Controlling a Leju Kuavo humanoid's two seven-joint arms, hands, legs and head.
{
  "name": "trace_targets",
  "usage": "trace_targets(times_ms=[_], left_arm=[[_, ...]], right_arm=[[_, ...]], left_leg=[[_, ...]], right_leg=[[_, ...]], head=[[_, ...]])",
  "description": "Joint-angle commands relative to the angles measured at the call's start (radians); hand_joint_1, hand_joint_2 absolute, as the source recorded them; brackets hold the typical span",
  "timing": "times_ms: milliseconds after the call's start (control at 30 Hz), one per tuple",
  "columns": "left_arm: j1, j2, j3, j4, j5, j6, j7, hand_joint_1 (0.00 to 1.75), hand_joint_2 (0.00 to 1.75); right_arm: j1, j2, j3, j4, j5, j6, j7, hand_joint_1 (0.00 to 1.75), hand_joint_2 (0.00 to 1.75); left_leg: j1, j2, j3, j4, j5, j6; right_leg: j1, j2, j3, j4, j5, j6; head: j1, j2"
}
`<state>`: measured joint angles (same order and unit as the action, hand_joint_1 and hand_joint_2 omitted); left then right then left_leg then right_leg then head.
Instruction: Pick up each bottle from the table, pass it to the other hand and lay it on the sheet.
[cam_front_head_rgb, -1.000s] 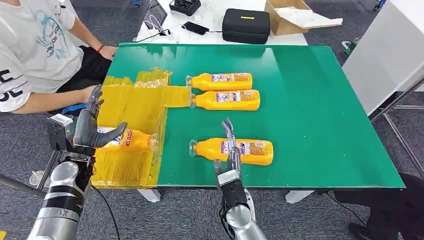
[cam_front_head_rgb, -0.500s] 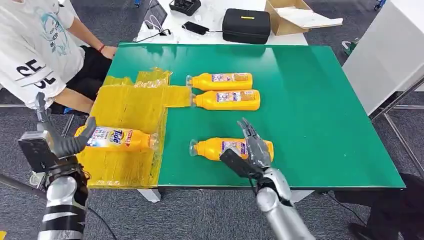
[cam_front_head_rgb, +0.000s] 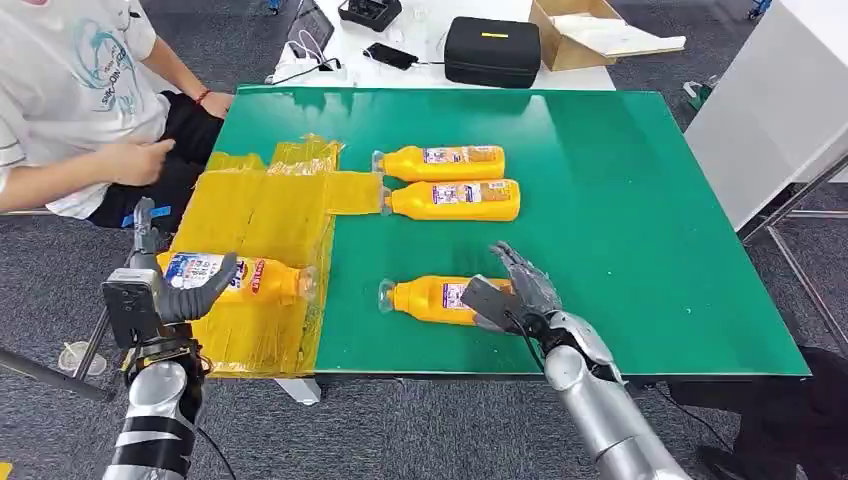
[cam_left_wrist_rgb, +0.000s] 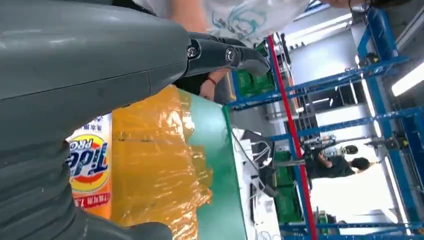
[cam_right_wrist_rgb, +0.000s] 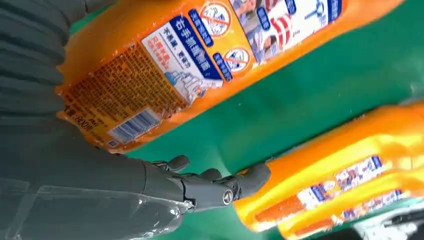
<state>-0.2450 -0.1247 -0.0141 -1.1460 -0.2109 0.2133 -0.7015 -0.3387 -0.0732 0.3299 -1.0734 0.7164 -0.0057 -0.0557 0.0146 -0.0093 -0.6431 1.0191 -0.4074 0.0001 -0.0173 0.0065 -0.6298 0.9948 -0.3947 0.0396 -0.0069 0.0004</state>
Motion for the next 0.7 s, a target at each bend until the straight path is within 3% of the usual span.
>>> trace_targets(times_ms=[33,700], left_arm=[[-0.087,-0.008,-0.014,0.164,-0.004,-0.020,0.003,0.00,1.75],[-0.147,-0.027,0.024,0.290,0.037,-0.085,0.003,0.00,1.75]], right_arm=[[-0.125,-0.035,0.092,0.231,-0.016,0.088,0.010,0.00,1.75],[-0.207,-0.129,0.227,0.302,-0.032,0.229,0.010,0.00,1.75]], left_leg=[[0.000,0.000,0.005,0.000,0.000,0.001],[0.000,-0.002,0.007,0.000,0.001,0.002]], right_leg=[[0.001,-0.002,0.006,-0.001,0.000,-0.002],[0.001,-0.003,0.007,-0.001,0.001,0.000]], head=[[0.000,0.000],[0.000,0.000]])
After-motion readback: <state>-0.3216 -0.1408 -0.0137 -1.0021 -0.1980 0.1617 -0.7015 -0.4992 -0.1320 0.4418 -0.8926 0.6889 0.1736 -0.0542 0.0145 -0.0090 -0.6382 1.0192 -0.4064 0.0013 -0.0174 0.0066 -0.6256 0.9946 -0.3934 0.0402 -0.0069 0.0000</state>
